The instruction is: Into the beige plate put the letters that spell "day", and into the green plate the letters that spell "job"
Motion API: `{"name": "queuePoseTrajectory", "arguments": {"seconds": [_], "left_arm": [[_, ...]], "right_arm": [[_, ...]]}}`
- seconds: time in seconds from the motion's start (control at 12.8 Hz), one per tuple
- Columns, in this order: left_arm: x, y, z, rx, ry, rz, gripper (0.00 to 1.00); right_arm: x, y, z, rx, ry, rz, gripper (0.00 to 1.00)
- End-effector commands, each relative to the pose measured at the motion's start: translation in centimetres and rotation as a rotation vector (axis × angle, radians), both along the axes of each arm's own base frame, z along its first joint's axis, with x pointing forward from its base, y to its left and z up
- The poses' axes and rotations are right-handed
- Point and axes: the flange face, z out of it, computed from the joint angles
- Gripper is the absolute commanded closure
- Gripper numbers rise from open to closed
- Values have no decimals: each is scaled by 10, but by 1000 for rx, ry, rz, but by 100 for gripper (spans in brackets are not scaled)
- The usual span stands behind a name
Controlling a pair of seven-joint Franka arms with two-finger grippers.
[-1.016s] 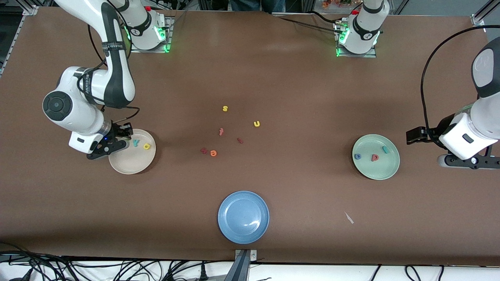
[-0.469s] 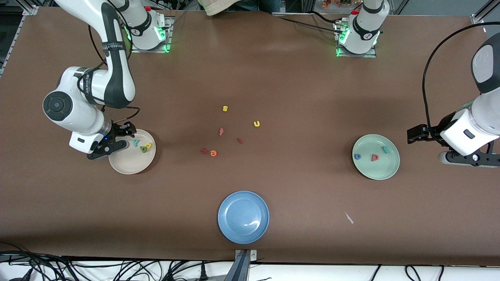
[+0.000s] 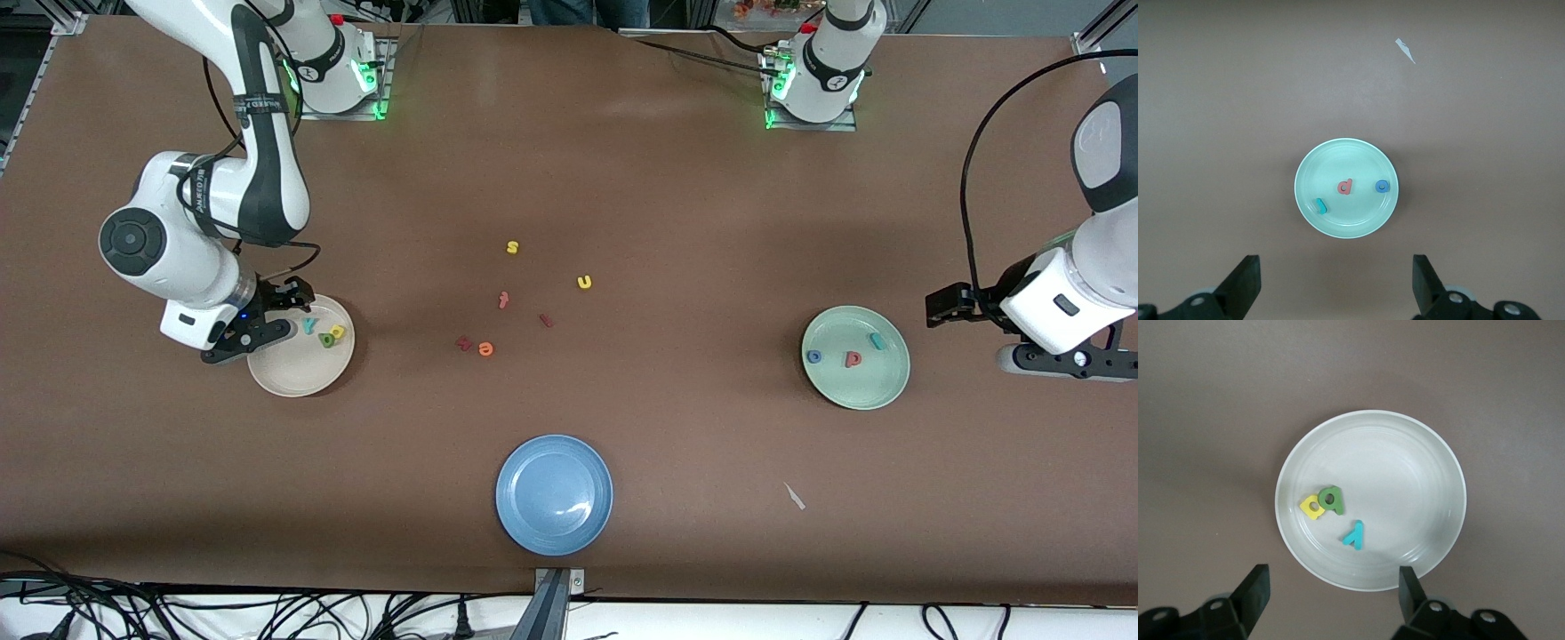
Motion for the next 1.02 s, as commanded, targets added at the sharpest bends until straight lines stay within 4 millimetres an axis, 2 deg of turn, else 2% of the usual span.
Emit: {"name": "queuePoseTrajectory", "arguments": {"seconds": [0.0,0.39,0.94], "left_arm": [[-7,1,5,-32,-8,-14,0],[-7,1,5,-32,-8,-14,0],[-7,0,4,-32,-6,-15,0]], "right_arm": [[2,12,18,32,14,-37,14],[10,38,49,38,31,-74,14],[20,55,96,13,51,-77,10]]}}
